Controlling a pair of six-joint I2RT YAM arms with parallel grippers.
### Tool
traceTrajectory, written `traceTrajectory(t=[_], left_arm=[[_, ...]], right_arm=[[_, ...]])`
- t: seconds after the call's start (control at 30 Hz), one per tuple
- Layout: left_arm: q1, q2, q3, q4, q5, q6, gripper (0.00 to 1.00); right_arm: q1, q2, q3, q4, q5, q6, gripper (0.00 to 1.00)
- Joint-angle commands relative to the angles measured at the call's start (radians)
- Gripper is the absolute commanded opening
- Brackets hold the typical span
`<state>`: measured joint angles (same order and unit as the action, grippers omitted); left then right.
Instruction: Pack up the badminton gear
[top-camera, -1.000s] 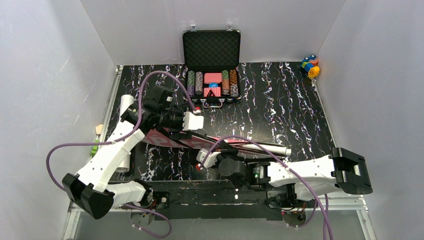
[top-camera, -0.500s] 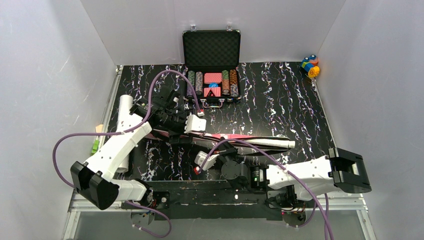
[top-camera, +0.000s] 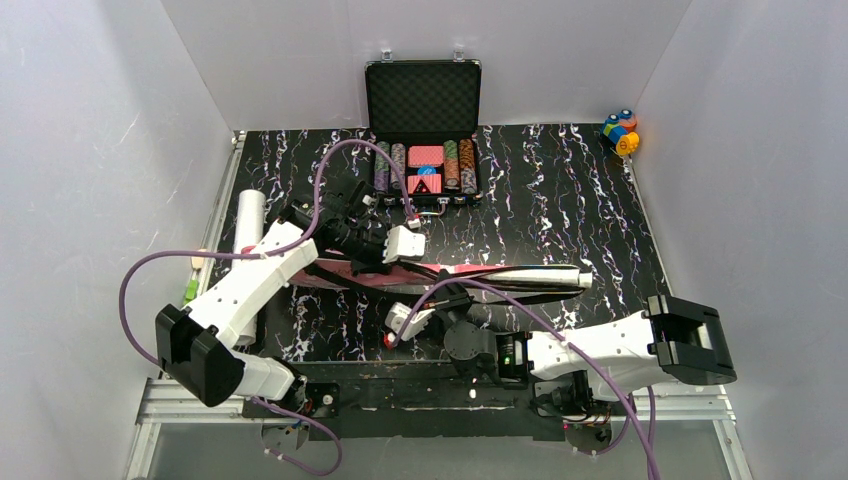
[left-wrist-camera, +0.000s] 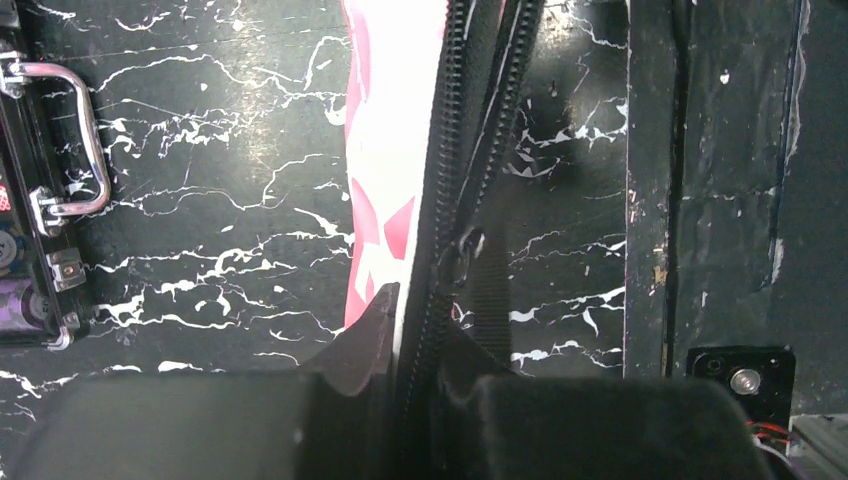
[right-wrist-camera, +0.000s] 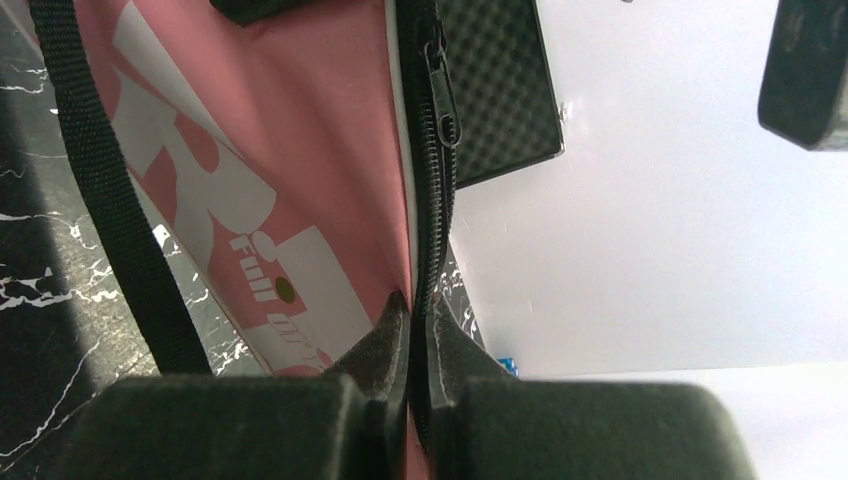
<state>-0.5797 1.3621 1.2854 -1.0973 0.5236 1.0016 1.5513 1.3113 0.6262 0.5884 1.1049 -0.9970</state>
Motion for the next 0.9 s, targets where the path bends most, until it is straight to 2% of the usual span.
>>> traceTrajectory(t=[0.0,0.07,0.13,0.27,0.33,0.47,0.57,0.67,0.7,0.8,0.87], left_arm=[[-0.003,-0.028,-0.001,0.072,-0.012,-0.078,0.0],[-0.003,-0.056,-0.018,0.12,-0.015,-0.105,0.0],[-0.003,-0.086,-0.033,0.168,-0.026,-0.13,0.0],[-0.003,-0.148,-0.073,0.272,-0.056,-0.186,0.0],[-0.003,-0.17,-0.085,0.297,-0.058,-0.201,0.0],[-0.003,-0.195,-0.086,0.319,-0.056,-0.233,0.0],[-0.003,-0.209,-0.081,0.332,-0.058,-0.259,0.0],[-0.002,-0.221,-0.063,0.331,-0.055,-0.295,0.0],[-0.002,-0.227,-0.058,0.332,-0.054,-0.307,0.0],[0.0,-0.245,-0.05,0.33,-0.049,-0.331,0.0],[0.001,-0.256,-0.048,0.321,-0.047,-0.344,0.0]], right_arm=[[0.004,-0.053,0.072,0.217,0.021,0.024,0.25],[-0.012,-0.093,0.074,0.2,0.027,0.08,0.37],[-0.038,-0.156,0.093,0.108,0.032,0.194,0.48],[-0.146,-0.337,0.221,-0.358,-0.037,0.556,0.7],[-0.237,-0.411,0.299,-0.561,-0.123,0.728,0.76],[-0.415,-0.465,0.442,-0.829,-0.182,0.924,0.78],[-0.509,-0.505,0.508,-0.944,-0.203,1.062,0.75],[-0.633,-0.55,0.567,-1.088,-0.24,1.238,0.66],[-0.675,-0.563,0.582,-1.128,-0.255,1.287,0.61],[-0.774,-0.605,0.604,-1.188,-0.28,1.399,0.35],[-0.83,-0.617,0.614,-1.217,-0.293,1.437,0.22]])
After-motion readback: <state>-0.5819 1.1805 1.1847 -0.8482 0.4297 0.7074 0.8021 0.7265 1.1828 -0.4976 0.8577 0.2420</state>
